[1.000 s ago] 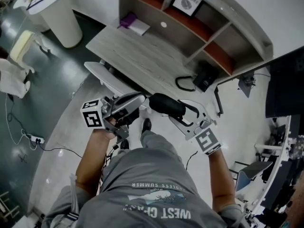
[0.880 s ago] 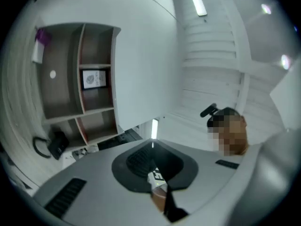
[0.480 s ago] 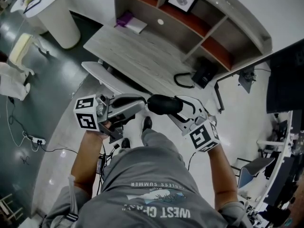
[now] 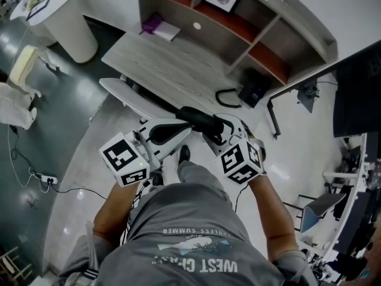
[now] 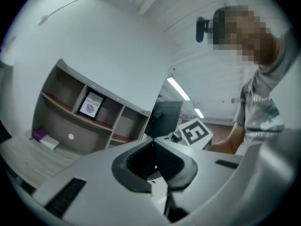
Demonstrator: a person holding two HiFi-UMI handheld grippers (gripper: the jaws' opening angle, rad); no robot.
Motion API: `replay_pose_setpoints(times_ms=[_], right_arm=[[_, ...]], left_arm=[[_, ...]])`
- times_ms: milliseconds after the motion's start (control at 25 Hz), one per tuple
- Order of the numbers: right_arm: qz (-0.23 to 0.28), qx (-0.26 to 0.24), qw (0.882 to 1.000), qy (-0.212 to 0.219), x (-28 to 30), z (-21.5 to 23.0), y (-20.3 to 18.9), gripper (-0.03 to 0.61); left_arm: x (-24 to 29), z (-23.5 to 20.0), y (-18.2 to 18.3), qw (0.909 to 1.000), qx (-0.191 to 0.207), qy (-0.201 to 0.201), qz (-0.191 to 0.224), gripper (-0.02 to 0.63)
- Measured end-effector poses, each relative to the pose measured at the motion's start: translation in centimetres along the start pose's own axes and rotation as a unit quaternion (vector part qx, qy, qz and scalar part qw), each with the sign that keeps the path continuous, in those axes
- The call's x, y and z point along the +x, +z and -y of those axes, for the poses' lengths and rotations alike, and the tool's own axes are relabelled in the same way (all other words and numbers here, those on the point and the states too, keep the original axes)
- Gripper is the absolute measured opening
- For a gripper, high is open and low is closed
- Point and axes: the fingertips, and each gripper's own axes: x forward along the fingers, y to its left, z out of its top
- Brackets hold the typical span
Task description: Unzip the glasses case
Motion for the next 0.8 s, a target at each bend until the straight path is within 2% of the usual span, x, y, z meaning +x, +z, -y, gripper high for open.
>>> replay_pose_setpoints(times_ms=[80, 160, 280, 360, 440, 560, 680, 800], right_arm=[[-0.02, 0.012, 1.0, -0.003, 0.7, -0.2, -0.1, 0.229], [-0.026, 0.019, 0.999, -0.002, 1.1, -0.3, 0.1, 0.23], [-0.005, 0.016, 1.0, -0.003, 0.8, -0.5, 1.1, 0.238], [0.041, 0.01, 0.999, -0.006, 0.2, -0.6, 2.3, 0.242], [0.113, 0.002, 0.993, -0.017, -0.9, -0.4, 4.1, 0.247], [0.203, -0.023, 0.978, -0.047, -2.8, -0.3, 6.1, 0.26], [0.242, -0.052, 0.965, -0.084, -3.0, -0.8, 6.6, 0.341], [0.263, -0.063, 0.955, -0.123, -2.7, -0.9, 7.1, 0.345]], left_arm=[[0.8, 0.0, -1.3, 0.9986, 0.043, 0.022, -0.024, 0.0], [0.9, -0.5, -1.8, 0.9981, 0.046, 0.035, -0.02, 0.0], [-0.2, -1.4, -1.0, 0.9987, -0.032, 0.023, 0.033, 0.0], [-1.1, -1.7, -0.1, 0.9937, -0.084, 0.009, 0.073, -0.001], [-2.1, -1.9, 1.0, 0.9832, -0.137, -0.012, 0.12, 0.0], [-3.1, -1.5, 2.9, 0.9598, -0.206, -0.056, 0.182, 0.0], [-3.5, -0.7, 4.7, 0.9349, -0.254, -0.104, 0.225, -0.002], [-3.4, -0.3, 5.7, 0.9223, -0.275, -0.121, 0.243, -0.001]])
